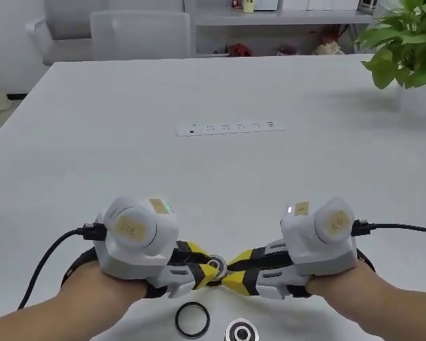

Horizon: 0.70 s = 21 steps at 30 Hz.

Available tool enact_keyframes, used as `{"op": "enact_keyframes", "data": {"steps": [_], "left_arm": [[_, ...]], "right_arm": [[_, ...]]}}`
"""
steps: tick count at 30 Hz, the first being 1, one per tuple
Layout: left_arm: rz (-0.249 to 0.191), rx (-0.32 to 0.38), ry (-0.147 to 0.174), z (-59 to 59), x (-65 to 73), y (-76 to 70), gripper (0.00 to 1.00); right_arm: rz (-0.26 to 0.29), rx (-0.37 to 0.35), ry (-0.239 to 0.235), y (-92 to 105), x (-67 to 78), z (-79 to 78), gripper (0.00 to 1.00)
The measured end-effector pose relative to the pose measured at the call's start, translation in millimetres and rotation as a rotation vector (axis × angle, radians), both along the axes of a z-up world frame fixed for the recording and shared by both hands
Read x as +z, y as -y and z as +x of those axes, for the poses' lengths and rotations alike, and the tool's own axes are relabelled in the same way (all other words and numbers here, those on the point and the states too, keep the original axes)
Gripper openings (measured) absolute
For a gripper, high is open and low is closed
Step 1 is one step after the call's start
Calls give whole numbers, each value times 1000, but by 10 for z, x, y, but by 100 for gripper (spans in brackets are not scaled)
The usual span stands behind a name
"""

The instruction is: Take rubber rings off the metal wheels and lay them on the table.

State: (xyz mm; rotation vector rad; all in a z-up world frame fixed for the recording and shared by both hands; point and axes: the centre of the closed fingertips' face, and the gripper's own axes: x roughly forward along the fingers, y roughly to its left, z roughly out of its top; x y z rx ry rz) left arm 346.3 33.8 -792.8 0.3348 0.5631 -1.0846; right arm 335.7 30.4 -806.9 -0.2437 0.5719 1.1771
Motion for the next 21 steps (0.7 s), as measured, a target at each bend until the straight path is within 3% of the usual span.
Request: {"op": "enact_keyframes", "data": {"steps": [4,8,21], "left_arm": [[2,-3,1,-1,0,2,14],[1,-2,1,-2,2,3,13],[-3,6,-1,-8,-2,9,13]], "right_arm": [[4,-10,2,-44,-10,9,23],[6,-22,8,-85,-18,44,27],[7,-27,28,-126,-7,67,25]]}}
